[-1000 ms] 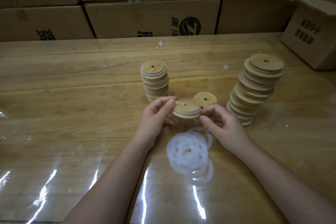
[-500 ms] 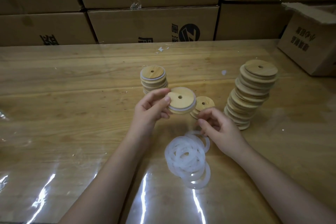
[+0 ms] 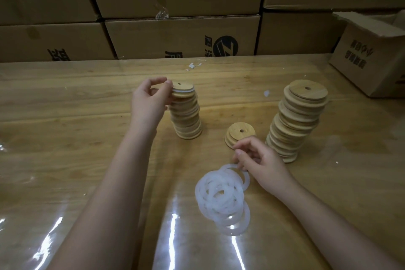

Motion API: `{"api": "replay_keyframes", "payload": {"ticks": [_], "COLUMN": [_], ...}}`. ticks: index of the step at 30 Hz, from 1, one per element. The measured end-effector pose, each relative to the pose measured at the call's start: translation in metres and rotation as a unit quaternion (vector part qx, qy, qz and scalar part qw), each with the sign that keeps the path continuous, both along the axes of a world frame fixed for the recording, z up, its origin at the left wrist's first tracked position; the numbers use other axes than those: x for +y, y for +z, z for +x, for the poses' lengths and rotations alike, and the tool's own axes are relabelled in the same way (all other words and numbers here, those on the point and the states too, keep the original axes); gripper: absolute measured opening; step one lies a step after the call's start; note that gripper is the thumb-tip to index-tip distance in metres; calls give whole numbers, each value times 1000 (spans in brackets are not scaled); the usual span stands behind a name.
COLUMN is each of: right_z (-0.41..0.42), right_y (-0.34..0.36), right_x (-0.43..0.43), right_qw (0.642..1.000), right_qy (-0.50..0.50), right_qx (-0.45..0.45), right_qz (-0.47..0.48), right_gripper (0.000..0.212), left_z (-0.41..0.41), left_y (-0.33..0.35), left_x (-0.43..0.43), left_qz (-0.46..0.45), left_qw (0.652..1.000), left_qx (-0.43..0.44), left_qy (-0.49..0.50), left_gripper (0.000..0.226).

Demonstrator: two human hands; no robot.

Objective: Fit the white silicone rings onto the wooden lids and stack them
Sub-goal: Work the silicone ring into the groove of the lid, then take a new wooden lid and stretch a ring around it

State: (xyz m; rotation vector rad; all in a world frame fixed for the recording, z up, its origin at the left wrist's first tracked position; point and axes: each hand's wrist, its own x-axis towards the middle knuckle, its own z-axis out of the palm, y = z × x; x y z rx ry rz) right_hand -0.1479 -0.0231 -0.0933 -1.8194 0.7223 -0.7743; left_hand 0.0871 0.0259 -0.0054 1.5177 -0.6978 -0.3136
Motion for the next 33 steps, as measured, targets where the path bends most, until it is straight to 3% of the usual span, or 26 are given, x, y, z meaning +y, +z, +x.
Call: {"api": "replay_keyframes", "payload": {"ticks": [6, 11, 17, 20, 22, 25, 29, 33], "right_z": [0, 0, 0, 0, 0, 0, 0, -1], "right_y": [0, 1, 1, -1, -1, -1, -1, 0], "right_x": [-1, 0, -1, -1, 0, -1, -2, 0], "right_qw": [1000, 1000, 1000, 1000, 1000, 999, 995, 992], "right_qy": [2, 0, 3, 4, 1, -34, -71, 16], "right_qx": [-4, -9, -5, 3, 3, 0, 40, 92], "right_qz": [4, 6, -1, -7, -11, -29, -59, -87], "right_gripper": [14, 13, 13, 13, 15, 22, 32, 18], "left_z": [4, 4, -7, -35, -55, -75, -88, -90], "left_y": [-7, -13, -11, -15, -25, -49, -73, -78], "left_x": [-3, -1, 3, 7, 4, -7, -25, -41], "left_qz": [55, 50, -33, -68, -32, 102, 214, 304], "left_qw": [998, 996, 986, 972, 958, 921, 924, 905], "left_qx": [-37, -73, -153, -225, -271, -337, -282, -272], "left_qy": [16, 15, 56, -3, -89, -166, -143, -120], "left_gripper": [7, 7, 11, 9, 9, 16, 32, 59]}}
